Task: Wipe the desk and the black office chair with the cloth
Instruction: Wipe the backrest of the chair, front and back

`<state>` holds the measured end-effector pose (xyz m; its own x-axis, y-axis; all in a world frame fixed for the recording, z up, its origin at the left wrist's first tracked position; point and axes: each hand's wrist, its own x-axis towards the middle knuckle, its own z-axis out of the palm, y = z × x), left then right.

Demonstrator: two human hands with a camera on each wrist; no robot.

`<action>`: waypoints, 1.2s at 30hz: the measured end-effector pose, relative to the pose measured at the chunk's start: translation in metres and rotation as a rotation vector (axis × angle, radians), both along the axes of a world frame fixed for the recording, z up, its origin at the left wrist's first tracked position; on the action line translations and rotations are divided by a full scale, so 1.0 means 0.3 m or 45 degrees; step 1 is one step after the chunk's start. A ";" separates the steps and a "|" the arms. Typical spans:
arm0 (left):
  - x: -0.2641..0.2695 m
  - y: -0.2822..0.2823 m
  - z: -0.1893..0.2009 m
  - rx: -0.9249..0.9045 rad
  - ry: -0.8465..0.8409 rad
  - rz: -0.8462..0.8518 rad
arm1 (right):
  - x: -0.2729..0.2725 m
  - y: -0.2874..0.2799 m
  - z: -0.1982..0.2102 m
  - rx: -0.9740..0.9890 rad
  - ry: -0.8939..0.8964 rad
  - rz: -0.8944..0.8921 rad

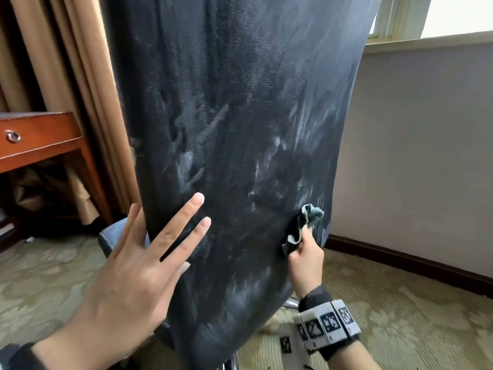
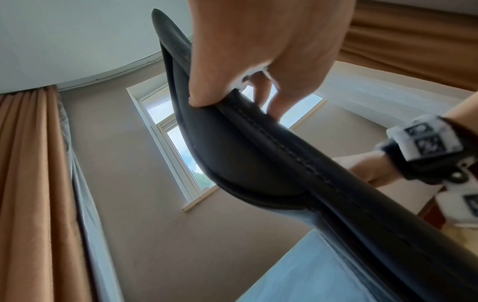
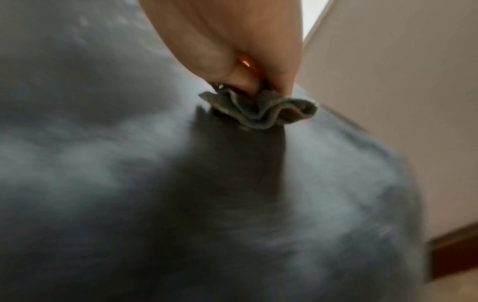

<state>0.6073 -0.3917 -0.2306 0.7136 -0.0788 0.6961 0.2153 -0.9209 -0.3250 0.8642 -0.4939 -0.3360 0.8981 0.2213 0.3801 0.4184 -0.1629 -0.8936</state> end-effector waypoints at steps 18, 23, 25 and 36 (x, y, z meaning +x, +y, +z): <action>-0.008 -0.007 -0.012 -0.007 -0.068 0.061 | 0.194 -0.045 -0.105 -0.527 0.392 -0.036; -0.036 0.010 -0.017 0.041 -0.052 0.124 | 0.248 -0.009 0.135 -0.195 0.135 -0.056; -0.041 0.011 -0.020 0.099 -0.017 0.219 | 0.251 0.007 0.175 -0.125 0.121 -0.092; -0.038 -0.017 -0.040 0.033 0.054 0.225 | -0.549 0.041 -0.140 0.210 -0.252 0.246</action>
<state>0.5961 -0.3970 -0.2425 0.7468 0.0330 0.6643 0.3587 -0.8611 -0.3604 0.6996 -0.4817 -0.3779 0.7504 0.3013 0.5883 0.5958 0.0770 -0.7994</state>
